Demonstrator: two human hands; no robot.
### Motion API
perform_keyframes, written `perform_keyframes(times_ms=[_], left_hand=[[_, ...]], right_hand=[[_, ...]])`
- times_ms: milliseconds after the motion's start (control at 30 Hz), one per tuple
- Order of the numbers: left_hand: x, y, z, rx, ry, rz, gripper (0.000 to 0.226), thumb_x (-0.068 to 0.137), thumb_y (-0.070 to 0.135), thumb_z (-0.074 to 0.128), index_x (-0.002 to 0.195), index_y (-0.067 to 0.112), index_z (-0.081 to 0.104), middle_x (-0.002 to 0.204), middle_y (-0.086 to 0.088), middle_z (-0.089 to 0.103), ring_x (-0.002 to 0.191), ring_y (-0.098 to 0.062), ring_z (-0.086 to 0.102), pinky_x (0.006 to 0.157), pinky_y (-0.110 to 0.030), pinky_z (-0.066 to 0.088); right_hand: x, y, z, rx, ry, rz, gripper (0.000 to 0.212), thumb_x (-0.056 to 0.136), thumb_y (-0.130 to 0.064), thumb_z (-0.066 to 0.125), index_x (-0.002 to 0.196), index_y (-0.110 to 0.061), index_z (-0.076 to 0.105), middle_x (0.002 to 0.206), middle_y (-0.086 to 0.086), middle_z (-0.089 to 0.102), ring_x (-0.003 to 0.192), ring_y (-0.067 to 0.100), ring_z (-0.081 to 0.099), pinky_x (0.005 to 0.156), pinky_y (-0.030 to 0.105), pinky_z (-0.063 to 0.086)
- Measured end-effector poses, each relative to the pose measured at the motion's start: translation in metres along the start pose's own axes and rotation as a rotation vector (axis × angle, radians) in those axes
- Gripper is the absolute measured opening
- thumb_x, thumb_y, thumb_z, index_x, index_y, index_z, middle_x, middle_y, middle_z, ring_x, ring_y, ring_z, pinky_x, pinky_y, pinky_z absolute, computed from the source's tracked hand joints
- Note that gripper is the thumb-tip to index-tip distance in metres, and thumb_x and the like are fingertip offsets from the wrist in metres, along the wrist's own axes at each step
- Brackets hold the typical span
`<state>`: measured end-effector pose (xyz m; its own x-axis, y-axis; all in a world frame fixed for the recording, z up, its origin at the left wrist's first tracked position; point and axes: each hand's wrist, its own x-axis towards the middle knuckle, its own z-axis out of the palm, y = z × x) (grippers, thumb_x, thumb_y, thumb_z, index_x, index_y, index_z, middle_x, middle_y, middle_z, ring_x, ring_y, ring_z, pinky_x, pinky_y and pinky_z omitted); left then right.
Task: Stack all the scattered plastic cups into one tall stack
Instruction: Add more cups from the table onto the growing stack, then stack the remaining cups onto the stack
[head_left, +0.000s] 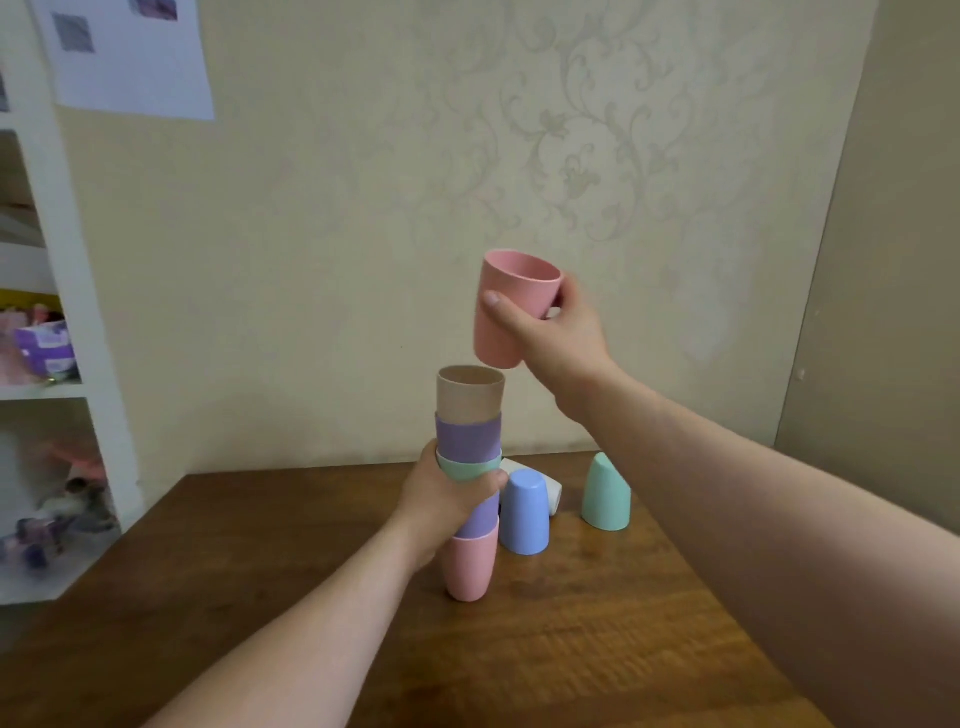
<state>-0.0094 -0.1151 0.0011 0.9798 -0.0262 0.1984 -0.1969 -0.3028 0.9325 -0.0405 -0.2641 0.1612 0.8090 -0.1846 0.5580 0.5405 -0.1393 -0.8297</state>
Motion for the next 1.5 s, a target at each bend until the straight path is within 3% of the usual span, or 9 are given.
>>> perform_keyframes(times_ms=[167, 467, 800, 933, 1100, 1200, 1333, 1433, 1500], left_hand=[[0.008, 0.005, 0.004, 0.235, -0.024, -0.031, 0.055, 0.090, 0.048, 0.082, 0.135, 0.030, 0.056, 0.121, 0.010, 0.066, 0.112, -0.018, 0.065, 0.100, -0.031, 0.051], [-0.001, -0.002, -0.001, 0.004, 0.038, -0.045, 0.107, 0.064, 0.058, 0.088, 0.155, 0.024, 0.046, 0.132, 0.003, 0.070, 0.119, -0.022, 0.071, 0.104, -0.045, 0.059], [0.002, -0.004, 0.002, 0.047, 0.037, -0.035, 0.093, 0.076, 0.049, 0.091, 0.154, 0.028, 0.045, 0.125, 0.008, 0.066, 0.117, -0.021, 0.068, 0.099, -0.037, 0.056], [0.012, -0.004, 0.010, 0.252, -0.025, -0.031, 0.082, 0.071, 0.074, 0.065, 0.141, 0.035, 0.048, 0.117, 0.019, 0.058, 0.117, -0.014, 0.062, 0.095, -0.024, 0.041], [0.017, -0.007, -0.002, 0.062, 0.107, -0.073, 0.053, 0.063, 0.057, 0.082, 0.109, 0.037, 0.065, 0.095, 0.012, 0.078, 0.083, -0.009, 0.075, 0.074, -0.031, 0.062], [0.020, -0.018, -0.015, -0.082, 0.157, -0.030, 0.073, 0.059, 0.052, 0.092, 0.124, 0.034, 0.064, 0.109, 0.010, 0.080, 0.098, -0.015, 0.078, 0.088, -0.042, 0.066], [0.022, -0.019, -0.014, -0.085, 0.124, 0.006, 0.081, 0.058, 0.049, 0.095, 0.130, 0.031, 0.064, 0.115, 0.011, 0.080, 0.103, -0.013, 0.078, 0.094, -0.044, 0.065], [0.022, -0.021, -0.015, -0.084, 0.111, 0.021, 0.083, 0.054, 0.053, 0.092, 0.130, 0.034, 0.063, 0.115, 0.013, 0.080, 0.104, -0.012, 0.078, 0.095, -0.045, 0.065], [0.022, -0.022, -0.018, -0.067, 0.103, 0.020, 0.083, 0.055, 0.055, 0.091, 0.130, 0.035, 0.063, 0.116, 0.013, 0.079, 0.105, -0.013, 0.077, 0.096, -0.046, 0.065]], right_hand=[[0.009, 0.012, 0.026, -0.138, -0.072, 0.002, 0.080, 0.078, -0.041, 0.092, 0.145, -0.030, 0.047, 0.112, -0.016, 0.059, 0.105, 0.010, 0.066, 0.088, 0.037, 0.062], [-0.002, 0.046, 0.042, -0.202, -0.158, 0.020, 0.061, 0.074, -0.050, 0.089, 0.124, -0.033, 0.058, 0.112, -0.011, 0.070, 0.105, 0.016, 0.070, 0.093, 0.047, 0.062], [-0.014, 0.061, 0.041, -0.160, -0.131, 0.089, 0.056, 0.081, -0.051, 0.080, 0.125, -0.032, 0.051, 0.121, -0.006, 0.068, 0.112, 0.018, 0.068, 0.099, 0.050, 0.059], [-0.014, 0.061, 0.040, -0.158, -0.160, 0.100, 0.061, 0.085, -0.049, 0.081, 0.133, -0.028, 0.050, 0.123, -0.005, 0.067, 0.114, 0.018, 0.067, 0.099, 0.046, 0.059], [-0.007, 0.073, 0.009, 0.012, -0.125, 0.282, 0.093, 0.092, -0.072, 0.061, 0.166, -0.028, 0.026, 0.154, -0.007, 0.051, 0.140, 0.019, 0.051, 0.115, 0.039, 0.038], [-0.005, 0.106, -0.013, -0.327, -0.110, 0.314, 0.069, 0.098, -0.054, 0.058, 0.160, -0.027, 0.042, 0.153, 0.002, 0.050, 0.139, 0.027, 0.052, 0.113, 0.040, 0.041], [-0.015, 0.156, -0.020, -1.092, -0.523, 0.317, 0.081, 0.095, -0.015, 0.056, 0.164, -0.043, 0.026, 0.174, 0.010, 0.015, 0.152, 0.044, 0.025, 0.120, 0.050, 0.037], [-0.027, 0.184, -0.011, -1.280, -0.745, 0.313, 0.094, 0.089, -0.006, 0.056, 0.165, -0.046, 0.016, 0.175, 0.000, -0.005, 0.151, 0.046, 0.020, 0.113, 0.055, 0.045], [-0.032, 0.198, -0.007, -1.272, -0.752, 0.306, 0.087, 0.089, -0.013, 0.061, 0.163, -0.039, 0.023, 0.174, 0.003, 0.003, 0.147, 0.048, 0.029, 0.112, 0.054, 0.046]])
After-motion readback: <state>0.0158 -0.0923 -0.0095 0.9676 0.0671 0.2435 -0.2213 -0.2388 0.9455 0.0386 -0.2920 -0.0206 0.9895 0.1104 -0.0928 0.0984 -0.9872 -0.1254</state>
